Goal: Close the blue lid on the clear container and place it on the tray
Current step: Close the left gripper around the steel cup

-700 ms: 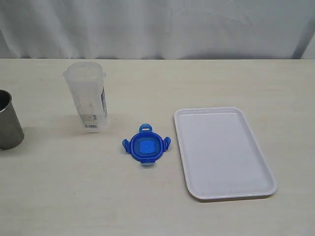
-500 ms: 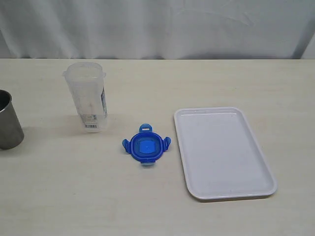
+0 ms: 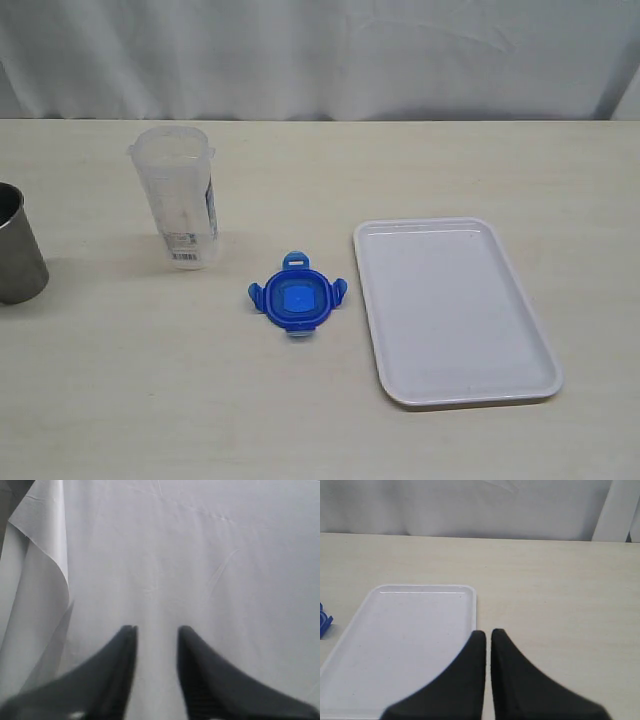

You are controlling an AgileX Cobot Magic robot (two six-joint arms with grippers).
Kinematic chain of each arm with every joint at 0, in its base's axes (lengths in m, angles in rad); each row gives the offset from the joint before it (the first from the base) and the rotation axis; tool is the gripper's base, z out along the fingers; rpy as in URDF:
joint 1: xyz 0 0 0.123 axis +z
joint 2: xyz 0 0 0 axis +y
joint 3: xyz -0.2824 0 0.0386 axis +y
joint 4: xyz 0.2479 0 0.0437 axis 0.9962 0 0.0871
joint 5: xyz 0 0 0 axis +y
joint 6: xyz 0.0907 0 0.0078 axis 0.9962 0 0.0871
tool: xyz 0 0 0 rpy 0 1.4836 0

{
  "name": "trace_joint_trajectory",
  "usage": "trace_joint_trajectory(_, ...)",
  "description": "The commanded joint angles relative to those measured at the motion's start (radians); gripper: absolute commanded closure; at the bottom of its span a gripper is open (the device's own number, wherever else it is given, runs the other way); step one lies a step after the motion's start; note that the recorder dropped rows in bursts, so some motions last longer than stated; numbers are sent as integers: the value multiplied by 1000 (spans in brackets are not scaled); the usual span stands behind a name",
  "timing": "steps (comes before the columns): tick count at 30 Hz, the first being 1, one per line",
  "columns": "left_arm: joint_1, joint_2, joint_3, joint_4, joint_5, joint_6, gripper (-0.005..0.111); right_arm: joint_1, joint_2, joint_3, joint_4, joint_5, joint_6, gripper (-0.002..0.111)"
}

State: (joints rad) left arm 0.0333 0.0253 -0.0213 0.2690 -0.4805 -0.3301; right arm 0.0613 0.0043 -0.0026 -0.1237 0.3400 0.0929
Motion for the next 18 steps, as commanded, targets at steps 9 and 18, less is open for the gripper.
trace_joint_trajectory(9,1,470,-51,-4,-104,120,2,-1,-4,3,4,1,-1,104)
trace_joint_trajectory(18,1,886,-51,-156,-303,299,2,-1,-4,3,4,1,-1,104)
